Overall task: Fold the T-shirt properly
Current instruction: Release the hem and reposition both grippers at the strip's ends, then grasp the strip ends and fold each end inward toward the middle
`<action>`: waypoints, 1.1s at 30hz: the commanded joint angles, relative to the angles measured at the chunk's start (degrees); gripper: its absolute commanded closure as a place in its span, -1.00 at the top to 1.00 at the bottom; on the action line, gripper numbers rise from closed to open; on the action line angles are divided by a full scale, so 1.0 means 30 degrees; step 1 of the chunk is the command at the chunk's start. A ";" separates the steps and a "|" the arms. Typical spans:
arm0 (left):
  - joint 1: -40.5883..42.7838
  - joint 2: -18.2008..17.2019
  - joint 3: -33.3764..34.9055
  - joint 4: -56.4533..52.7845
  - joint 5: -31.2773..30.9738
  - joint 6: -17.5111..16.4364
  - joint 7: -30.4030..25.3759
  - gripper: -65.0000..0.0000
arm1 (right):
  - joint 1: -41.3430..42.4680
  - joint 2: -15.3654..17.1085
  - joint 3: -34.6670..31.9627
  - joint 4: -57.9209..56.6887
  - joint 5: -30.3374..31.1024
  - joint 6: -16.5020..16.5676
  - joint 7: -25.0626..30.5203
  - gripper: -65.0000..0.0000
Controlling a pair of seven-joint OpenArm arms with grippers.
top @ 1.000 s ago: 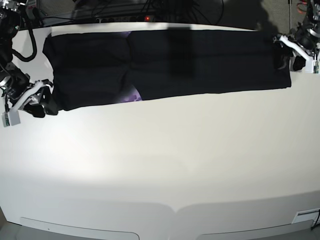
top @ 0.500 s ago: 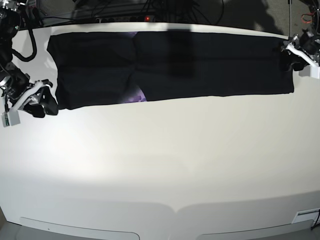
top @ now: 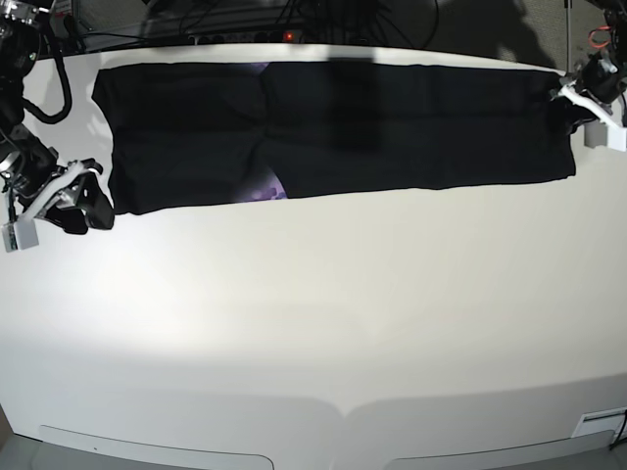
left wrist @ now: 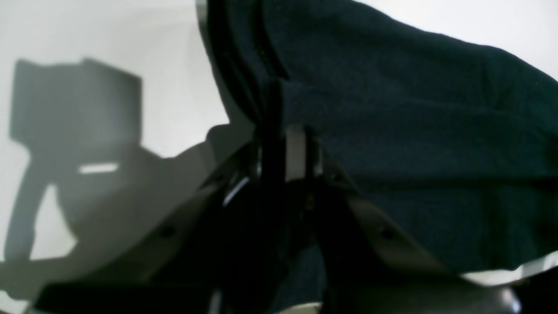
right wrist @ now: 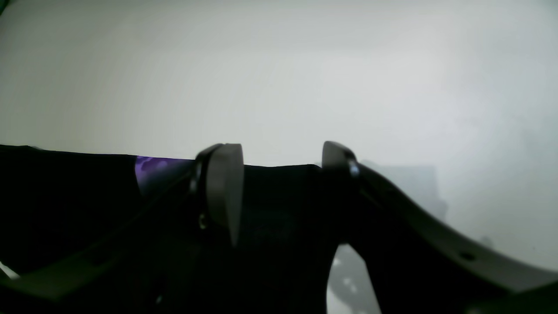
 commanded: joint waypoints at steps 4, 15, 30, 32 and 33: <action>0.0015 -0.1100 -0.0095 0.0233 -0.0335 -0.0135 -0.1938 -1.00 | 0.0153 0.0364 -0.0102 0.0335 0.1923 0.0092 -0.0087 -0.08; 0.0007 -0.3147 -0.0095 -0.0510 0.2317 0.1217 -0.4240 -1.00 | 0.0270 -0.2368 -0.4619 0.0335 0.1428 0.0092 0.1530 -0.08; -0.0277 -0.6098 -0.0095 -0.1596 -0.0299 0.2747 -0.3213 -1.00 | 0.0874 -0.4073 -0.9930 0.0335 -0.4014 0.0092 0.2973 -0.08; 0.0423 -0.5785 -0.0095 0.0219 -0.2521 0.2259 -0.1712 -1.00 | 0.1035 -0.4065 -0.9916 0.0335 -0.4022 0.0092 0.2965 -0.08; 0.0801 -0.5493 -0.0095 0.1253 -0.3643 0.2113 -0.1137 -1.00 | 0.1093 -0.4065 -0.9894 0.0335 -0.4022 0.0092 0.2973 -0.08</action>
